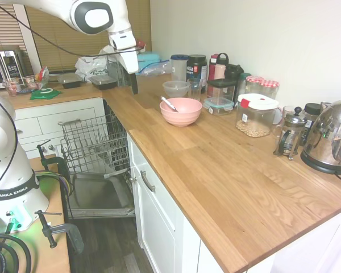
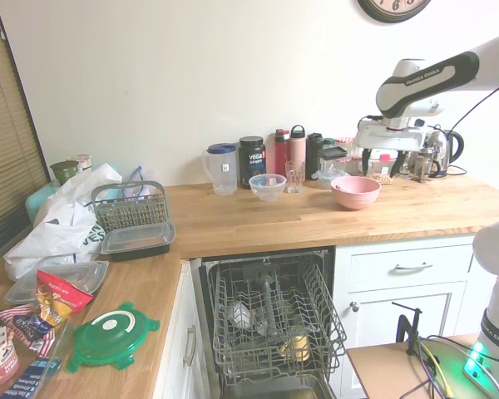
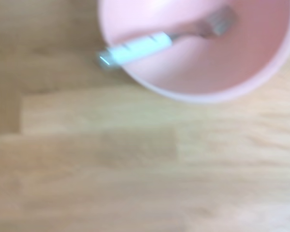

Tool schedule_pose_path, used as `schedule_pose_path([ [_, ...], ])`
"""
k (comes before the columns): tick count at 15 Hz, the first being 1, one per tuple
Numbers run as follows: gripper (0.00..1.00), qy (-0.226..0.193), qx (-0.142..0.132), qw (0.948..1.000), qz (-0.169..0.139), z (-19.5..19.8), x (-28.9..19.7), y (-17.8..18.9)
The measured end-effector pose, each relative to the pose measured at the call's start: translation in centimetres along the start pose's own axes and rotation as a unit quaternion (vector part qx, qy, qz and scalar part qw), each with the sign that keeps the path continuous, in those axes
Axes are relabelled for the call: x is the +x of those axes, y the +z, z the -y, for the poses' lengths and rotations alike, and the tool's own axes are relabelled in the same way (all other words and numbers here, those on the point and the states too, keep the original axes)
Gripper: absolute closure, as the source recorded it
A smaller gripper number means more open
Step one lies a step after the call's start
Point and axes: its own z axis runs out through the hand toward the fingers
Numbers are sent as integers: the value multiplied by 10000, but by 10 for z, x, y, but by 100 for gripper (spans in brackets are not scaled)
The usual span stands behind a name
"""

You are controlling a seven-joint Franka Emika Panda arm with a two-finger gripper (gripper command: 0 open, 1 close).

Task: Put the fork in the dishwasher

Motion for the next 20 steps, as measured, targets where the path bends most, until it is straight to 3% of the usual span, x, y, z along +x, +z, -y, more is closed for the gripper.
schedule_pose_path([
  [5,0,465,14,9976,511,76,48,18],
  [10,0,1164,-97,9882,987,102,86,56],
  [14,0,1522,-161,9820,1105,96,114,84],
  [20,0,2008,-318,9720,1177,128,134,140],
])
